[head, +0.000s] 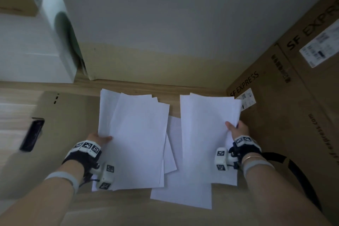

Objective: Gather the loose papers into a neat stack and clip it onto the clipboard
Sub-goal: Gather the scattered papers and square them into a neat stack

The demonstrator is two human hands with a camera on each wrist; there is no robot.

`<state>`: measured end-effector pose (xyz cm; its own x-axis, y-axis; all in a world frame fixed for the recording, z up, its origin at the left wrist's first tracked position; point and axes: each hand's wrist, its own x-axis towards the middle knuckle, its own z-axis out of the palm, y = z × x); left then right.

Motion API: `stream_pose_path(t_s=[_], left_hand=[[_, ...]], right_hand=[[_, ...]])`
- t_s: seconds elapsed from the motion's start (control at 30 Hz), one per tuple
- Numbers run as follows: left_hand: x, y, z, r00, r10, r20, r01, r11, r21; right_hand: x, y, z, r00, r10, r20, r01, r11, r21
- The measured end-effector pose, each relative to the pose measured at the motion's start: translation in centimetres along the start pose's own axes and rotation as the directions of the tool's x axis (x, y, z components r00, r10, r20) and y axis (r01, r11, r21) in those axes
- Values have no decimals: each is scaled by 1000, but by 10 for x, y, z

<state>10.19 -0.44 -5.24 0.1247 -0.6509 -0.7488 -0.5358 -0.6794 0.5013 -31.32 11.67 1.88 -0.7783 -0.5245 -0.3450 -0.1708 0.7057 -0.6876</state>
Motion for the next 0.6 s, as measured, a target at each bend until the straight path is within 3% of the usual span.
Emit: stream_pose_path(t_s=[0.13,0.37,0.6], left_hand=[[0,1,1,1000,-3,-2,3,1000,-3],[-2,2,-1,1000,-21,7,21,1000,11],[0,0,-3,999,2,33,-1,1000,-16]], right_hand=[[2,-27,12,997,-29,77,25,998,57],[-26,-44,121,978,-32,206,40,999,-34],[-52,-43,180,967,40,252,-24,998,-66]])
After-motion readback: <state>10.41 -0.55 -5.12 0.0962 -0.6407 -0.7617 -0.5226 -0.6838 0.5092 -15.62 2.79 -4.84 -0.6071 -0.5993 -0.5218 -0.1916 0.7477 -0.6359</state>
